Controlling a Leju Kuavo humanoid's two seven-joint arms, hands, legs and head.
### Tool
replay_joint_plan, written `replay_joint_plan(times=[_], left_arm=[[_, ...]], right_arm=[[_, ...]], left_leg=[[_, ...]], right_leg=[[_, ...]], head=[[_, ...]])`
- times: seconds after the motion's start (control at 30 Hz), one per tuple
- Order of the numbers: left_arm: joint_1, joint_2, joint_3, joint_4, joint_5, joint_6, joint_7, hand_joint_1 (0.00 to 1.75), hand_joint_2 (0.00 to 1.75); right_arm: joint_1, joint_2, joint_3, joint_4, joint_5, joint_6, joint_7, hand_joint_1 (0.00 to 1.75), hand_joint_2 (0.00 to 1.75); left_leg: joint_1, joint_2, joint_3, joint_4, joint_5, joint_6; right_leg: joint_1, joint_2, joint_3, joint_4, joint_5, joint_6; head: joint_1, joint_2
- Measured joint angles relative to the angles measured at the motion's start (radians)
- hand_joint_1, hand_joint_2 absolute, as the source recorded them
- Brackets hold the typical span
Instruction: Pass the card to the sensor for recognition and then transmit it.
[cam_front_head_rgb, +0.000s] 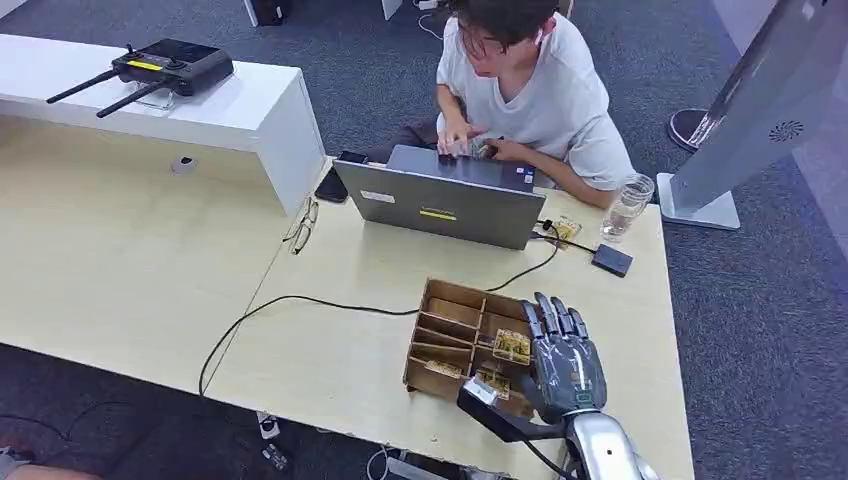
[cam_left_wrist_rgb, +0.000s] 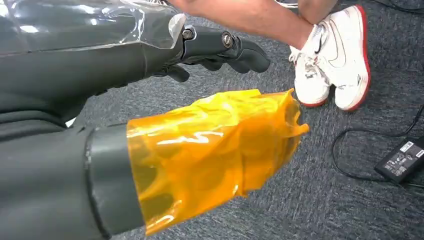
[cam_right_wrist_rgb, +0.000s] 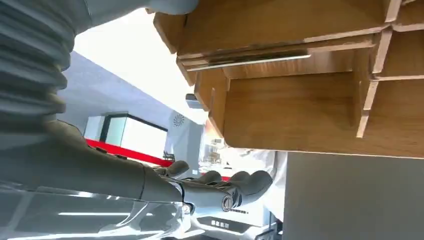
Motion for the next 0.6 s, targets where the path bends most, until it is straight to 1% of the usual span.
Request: replay_joint_plan(times=[0.07,0.1,0.13,0.17,0.47,0.5,0.53,0.57,0.6], left_arm=[[0.0,0.0,0.0,0.0,0.0,0.0,0.0,0.0,0.0],[0.0,0.0,0.0,0.0,0.001,0.0,0.0,0.0,0.0],[0.0,0.0,0.0,0.0,0.001,0.0,0.0,0.0,0.0],[0.0,0.0,0.0,0.0,0.002,0.0,0.0,0.0,0.0],[0.0,0.0,0.0,0.0,0.004,0.0,0.0,0.0,0.0],[0.0,0.0,0.0,0.0,0.004,0.0,0.0,0.0,0.0],[0.0,0.0,0.0,0.0,0.004,0.0,0.0,0.0,0.0],[0.0,0.0,0.0,0.0,0.004,0.0,0.0,0.0,0.0],[0.0,0.0,0.0,0.0,0.004,0.0,0.0,0.0,0.0]], right_arm=[[0.002,-0.001,-0.003,-0.005,0.0,0.0,0.0,0.23,1.75],[0.003,-0.002,-0.005,-0.009,0.0,0.0,0.0,0.4,1.75],[0.003,-0.004,-0.007,-0.014,0.0,0.0,0.0,0.68,1.75],[0.003,-0.006,-0.008,-0.02,0.0,0.0,0.0,1.26,1.75],[0.004,-0.015,-0.012,-0.058,-0.006,0.0,-0.01,1.26,1.75],[0.005,-0.016,-0.012,-0.059,-0.006,0.0,-0.011,1.34,1.75],[0.005,-0.016,-0.013,-0.06,-0.006,0.0,-0.011,1.47,1.75],[0.005,-0.016,-0.013,-0.061,-0.006,0.0,-0.011,1.69,1.75],[0.005,-0.016,-0.013,-0.062,-0.007,0.0,-0.011,1.71,1.75]], left_leg=[[0.0,0.0,0.0,0.0,0.0,0.0],[0.0,0.0,0.0,0.0,0.0,0.0],[0.0,0.0,0.0,0.0,0.0,0.0],[0.0,0.0,0.0,0.0,0.0,0.0],[0.0,0.0,0.0,0.0,0.0,0.0],[0.0,0.0,0.0,0.0,0.0,0.0],[0.0,0.0,0.0,0.0,0.0,0.0],[0.0,0.0,0.0,0.0,0.0,0.0],[0.0,0.0,0.0,0.0,0.0,0.0]], right_leg=[[0.0,0.0,0.0,0.0,0.0,0.0],[0.0,0.0,0.0,0.0,0.0,0.0],[0.0,0.0,0.0,0.0,0.0,0.0],[0.0,0.0,0.0,0.0,0.0,0.0],[0.0,0.0,0.0,0.0,0.0,0.0],[0.0,0.0,0.0,0.0,0.0,0.0],[0.0,0.0,0.0,0.0,0.0,0.0],[0.0,0.0,0.0,0.0,0.0,0.0],[0.0,0.0,0.0,0.0,0.0,0.0]], head=[[0.0,0.0],[0.0,0.0],[0.0,0.0],[0.0,0.0],[0.0,0.0],[0.0,0.0],[0.0,0.0],[0.0,0.0],[0.0,0.0]])
